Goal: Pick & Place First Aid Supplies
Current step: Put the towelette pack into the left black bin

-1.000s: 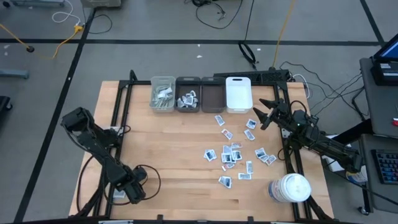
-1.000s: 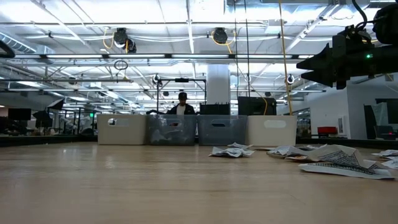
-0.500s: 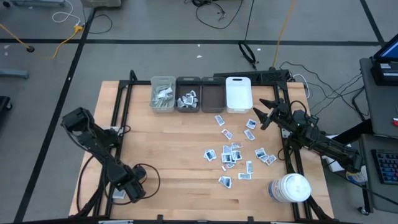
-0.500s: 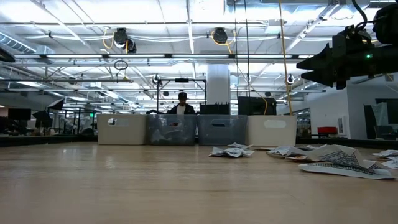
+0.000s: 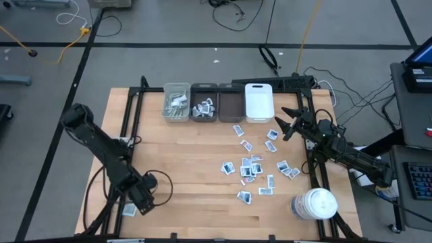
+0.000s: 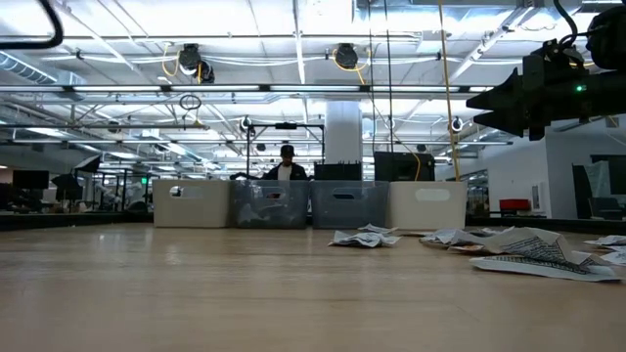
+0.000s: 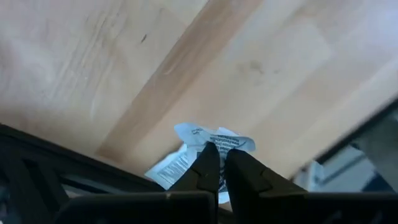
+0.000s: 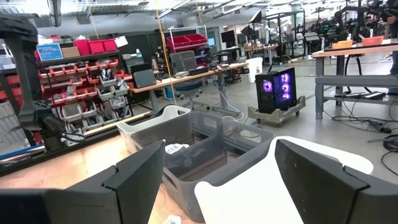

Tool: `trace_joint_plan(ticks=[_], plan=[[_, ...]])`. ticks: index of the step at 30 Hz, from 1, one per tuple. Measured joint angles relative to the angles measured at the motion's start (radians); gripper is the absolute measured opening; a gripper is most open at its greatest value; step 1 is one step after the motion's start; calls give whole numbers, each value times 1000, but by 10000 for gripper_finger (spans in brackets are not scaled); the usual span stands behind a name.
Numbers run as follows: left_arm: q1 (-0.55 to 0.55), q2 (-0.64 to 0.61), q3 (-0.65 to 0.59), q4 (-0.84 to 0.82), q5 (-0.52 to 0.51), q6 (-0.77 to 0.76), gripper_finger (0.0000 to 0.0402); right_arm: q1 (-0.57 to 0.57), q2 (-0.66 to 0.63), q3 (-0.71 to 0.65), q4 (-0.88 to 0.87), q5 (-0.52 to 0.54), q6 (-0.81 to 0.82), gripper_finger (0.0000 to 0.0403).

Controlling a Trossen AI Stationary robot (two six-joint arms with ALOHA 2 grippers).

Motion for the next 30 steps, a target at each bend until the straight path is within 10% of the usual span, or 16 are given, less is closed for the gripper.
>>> trace_joint_plan(ticks=[20, 30], plan=[[25, -179, 226, -528, -95, 63, 11, 0, 0, 0, 0, 0, 0, 297], [355, -136, 227, -525, -68, 362, 6, 0, 0, 0, 0, 0, 0, 297]])
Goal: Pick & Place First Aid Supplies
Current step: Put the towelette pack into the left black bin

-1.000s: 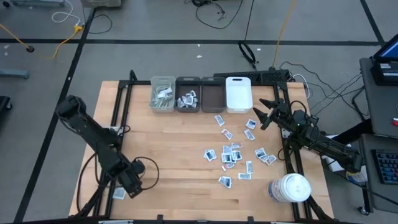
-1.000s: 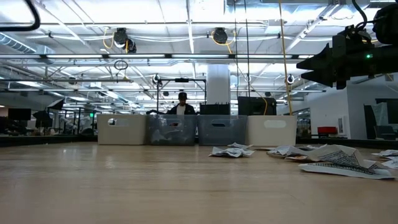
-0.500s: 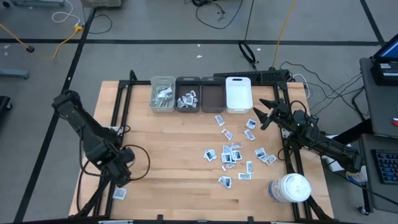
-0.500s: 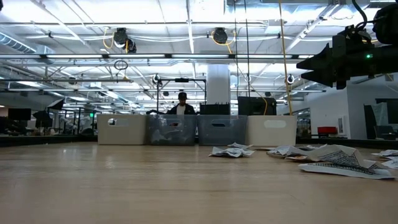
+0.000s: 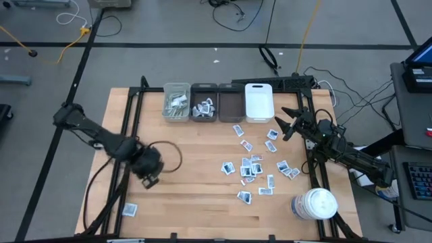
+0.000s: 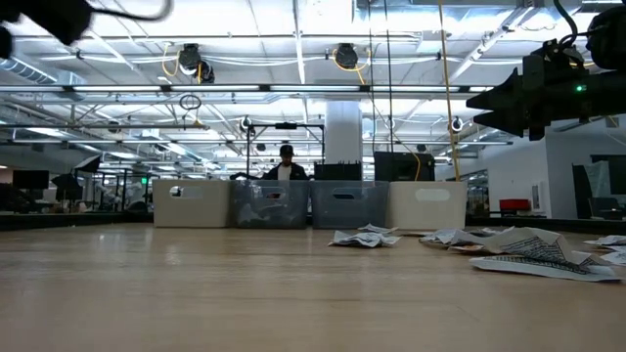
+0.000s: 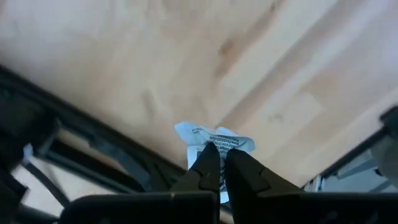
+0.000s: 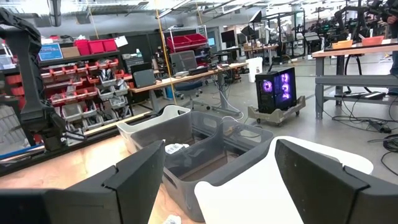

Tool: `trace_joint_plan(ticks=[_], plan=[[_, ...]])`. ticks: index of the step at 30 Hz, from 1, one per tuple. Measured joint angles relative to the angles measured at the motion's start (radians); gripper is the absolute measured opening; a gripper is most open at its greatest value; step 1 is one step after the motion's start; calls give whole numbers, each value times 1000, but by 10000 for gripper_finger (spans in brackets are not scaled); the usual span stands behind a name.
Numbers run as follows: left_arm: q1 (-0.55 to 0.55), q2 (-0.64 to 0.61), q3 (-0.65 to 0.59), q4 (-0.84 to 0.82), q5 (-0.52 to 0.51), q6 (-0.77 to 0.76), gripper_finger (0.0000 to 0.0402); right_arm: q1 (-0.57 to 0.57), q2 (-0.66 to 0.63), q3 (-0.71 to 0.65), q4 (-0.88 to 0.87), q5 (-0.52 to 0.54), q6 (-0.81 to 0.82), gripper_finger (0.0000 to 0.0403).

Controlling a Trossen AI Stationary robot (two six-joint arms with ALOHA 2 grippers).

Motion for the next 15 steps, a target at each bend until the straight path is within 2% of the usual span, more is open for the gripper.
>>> trace_joint_plan(ticks=[8, 15], plan=[[353, 82, 27, -1, 27, 345, 6, 0, 0, 0, 0, 0, 0, 297], [636, 242, 205, 1, -34, 635, 6, 0, 0, 0, 0, 0, 0, 297]])
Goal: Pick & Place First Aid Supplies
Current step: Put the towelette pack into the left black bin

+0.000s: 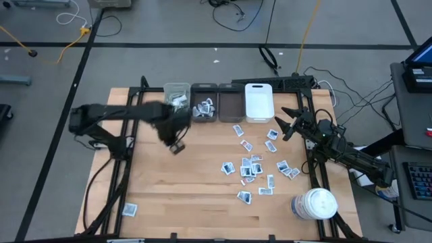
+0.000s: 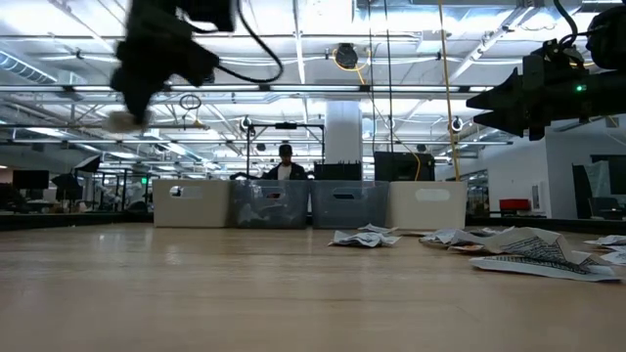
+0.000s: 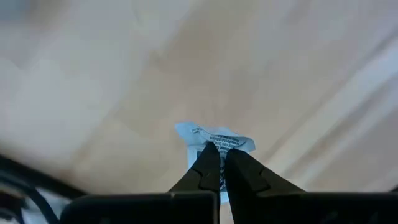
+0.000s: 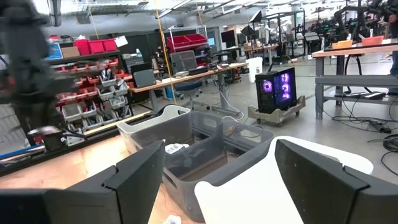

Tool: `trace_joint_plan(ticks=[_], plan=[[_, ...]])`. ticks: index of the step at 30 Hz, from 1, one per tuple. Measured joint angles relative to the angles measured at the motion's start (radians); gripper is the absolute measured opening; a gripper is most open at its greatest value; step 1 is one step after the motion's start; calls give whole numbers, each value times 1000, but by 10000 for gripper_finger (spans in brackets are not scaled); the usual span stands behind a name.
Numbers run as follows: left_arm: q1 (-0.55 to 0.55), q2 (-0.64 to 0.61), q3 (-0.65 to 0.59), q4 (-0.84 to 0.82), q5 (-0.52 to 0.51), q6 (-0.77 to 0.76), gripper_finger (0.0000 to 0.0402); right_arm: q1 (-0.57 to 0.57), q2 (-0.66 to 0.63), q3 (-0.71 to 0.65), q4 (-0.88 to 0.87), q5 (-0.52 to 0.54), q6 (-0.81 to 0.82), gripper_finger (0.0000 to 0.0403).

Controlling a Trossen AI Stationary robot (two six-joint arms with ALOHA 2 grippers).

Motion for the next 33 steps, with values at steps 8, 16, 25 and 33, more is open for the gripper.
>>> trace_joint_plan(ticks=[8, 16, 25, 33], plan=[[244, 238, 275, -11, -23, 227, 6, 0, 0, 0, 0, 0, 0, 297], [410, 457, 568, -64, -49, 344, 6, 0, 0, 0, 0, 0, 0, 297], [479, 627, 702, 1, -83, 393, 6, 0, 0, 0, 0, 0, 0, 297], [495, 732, 702, 103, -94, 417, 6, 0, 0, 0, 0, 0, 0, 297]])
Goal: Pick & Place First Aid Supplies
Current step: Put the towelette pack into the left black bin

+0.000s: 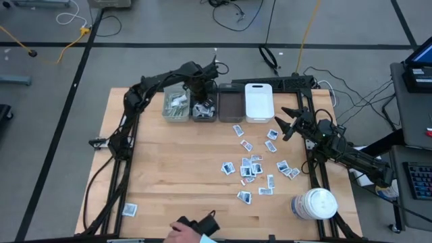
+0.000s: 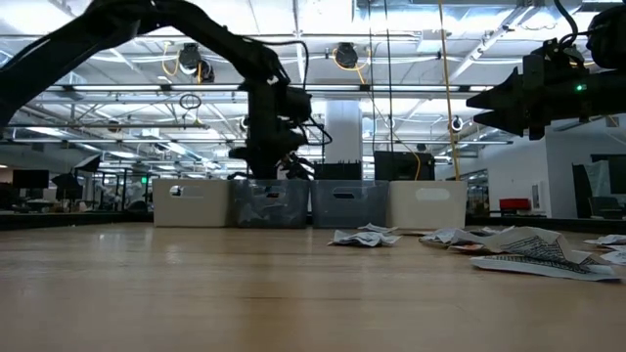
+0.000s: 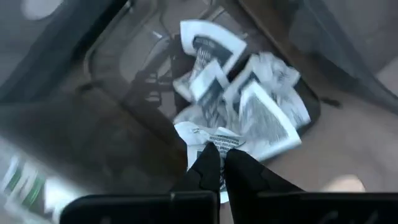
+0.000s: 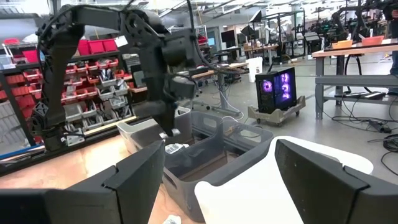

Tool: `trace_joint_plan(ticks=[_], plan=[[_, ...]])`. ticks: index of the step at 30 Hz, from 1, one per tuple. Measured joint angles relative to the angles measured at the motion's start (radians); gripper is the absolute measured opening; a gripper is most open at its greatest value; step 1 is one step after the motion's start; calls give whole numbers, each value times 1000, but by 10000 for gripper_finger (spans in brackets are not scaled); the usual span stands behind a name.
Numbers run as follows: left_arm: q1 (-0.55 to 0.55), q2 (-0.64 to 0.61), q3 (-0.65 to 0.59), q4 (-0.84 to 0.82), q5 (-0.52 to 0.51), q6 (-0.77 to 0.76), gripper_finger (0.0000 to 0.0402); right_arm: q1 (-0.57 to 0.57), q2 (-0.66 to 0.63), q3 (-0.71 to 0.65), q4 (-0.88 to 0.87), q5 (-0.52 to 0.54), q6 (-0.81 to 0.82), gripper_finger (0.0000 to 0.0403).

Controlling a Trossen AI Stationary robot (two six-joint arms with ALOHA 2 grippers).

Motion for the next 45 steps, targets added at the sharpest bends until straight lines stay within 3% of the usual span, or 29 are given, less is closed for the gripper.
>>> trace_joint_plan(ticks=[4, 7, 18, 24, 34, 37, 45], plan=[[1, 30, 0, 7, 0, 0, 6, 0, 0, 0, 0, 0, 0, 297], [0, 30, -1, 18, -1, -12, 29, 0, 0, 0, 0, 0, 0, 297], [-1, 29, 6, 10, 2, -3, 234, 0, 0, 0, 0, 0, 0, 297], [-10, 29, 121, -143, 18, 7, 294, 0, 0, 0, 0, 0, 0, 297], [-73, 13, 283, -319, 55, -13, 295, 0, 0, 0, 0, 0, 0, 297], [-115, -42, 217, -256, 54, -58, 286, 0, 0, 0, 0, 0, 0, 297], [-286, -267, -112, -85, 54, -179, 274, 0, 0, 0, 0, 0, 0, 297]])
